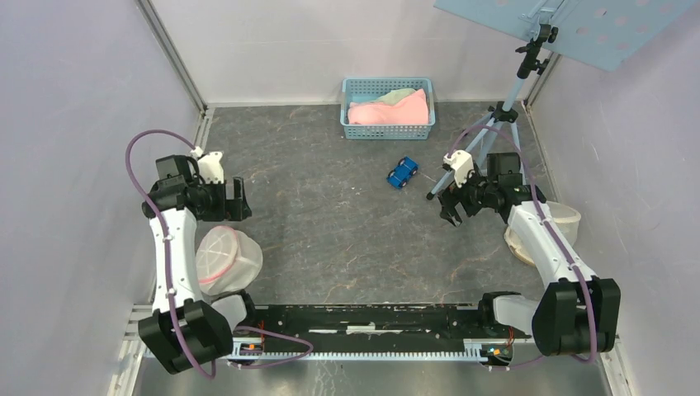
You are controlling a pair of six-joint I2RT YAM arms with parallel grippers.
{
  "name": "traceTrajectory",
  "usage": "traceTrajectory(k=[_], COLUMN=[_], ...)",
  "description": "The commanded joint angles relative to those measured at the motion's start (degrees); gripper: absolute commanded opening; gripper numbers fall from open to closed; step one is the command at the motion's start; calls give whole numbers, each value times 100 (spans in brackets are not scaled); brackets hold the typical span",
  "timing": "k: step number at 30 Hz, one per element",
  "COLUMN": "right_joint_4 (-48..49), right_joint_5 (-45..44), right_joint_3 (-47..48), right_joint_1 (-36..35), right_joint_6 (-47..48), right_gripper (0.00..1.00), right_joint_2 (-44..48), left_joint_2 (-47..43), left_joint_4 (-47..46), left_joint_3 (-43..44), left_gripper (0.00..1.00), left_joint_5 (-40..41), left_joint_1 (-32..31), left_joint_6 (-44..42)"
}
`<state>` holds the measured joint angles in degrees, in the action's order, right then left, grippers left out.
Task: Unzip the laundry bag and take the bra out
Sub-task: Move the laundry bag to the center of the board.
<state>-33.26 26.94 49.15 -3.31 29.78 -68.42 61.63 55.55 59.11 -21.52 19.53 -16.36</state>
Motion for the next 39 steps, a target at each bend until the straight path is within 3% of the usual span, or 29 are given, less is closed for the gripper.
traceTrajectory(k=[1,7,14,19,25,32,39], right_joint_4=[83,74,233,524,597,523,452], right_joint_5=[21,101,-90,-214,40,363,536], right_joint_3=[290,570,844,895,884,958,1000], right_joint_1=[-176,-473,-1037,-1389,-1620,-1716,-1731], right_joint_6=[19,107,189,61,90,93,112], right_gripper=[98,98,98,98,98,98,98], right_joint_2=[77,-215,-456,-488,-566,-701,-769], left_joint_2=[263,566,859,949,949,1213,1500], left_joint_4=[800,1581,2315,2206,1716,1274,600], left_joint_3=[504,566,680,386,-524,-1140,-1148], left_gripper=[100,100,100,100,100,95,91], left_joint_5=[-484,-100,166,603,1094,1100,707], left_joint_1=[16,269,1238,1669,1726,1618,284], left_joint_6=[-1201,-2428,-4016,-4720,-5267,-5416,-4069])
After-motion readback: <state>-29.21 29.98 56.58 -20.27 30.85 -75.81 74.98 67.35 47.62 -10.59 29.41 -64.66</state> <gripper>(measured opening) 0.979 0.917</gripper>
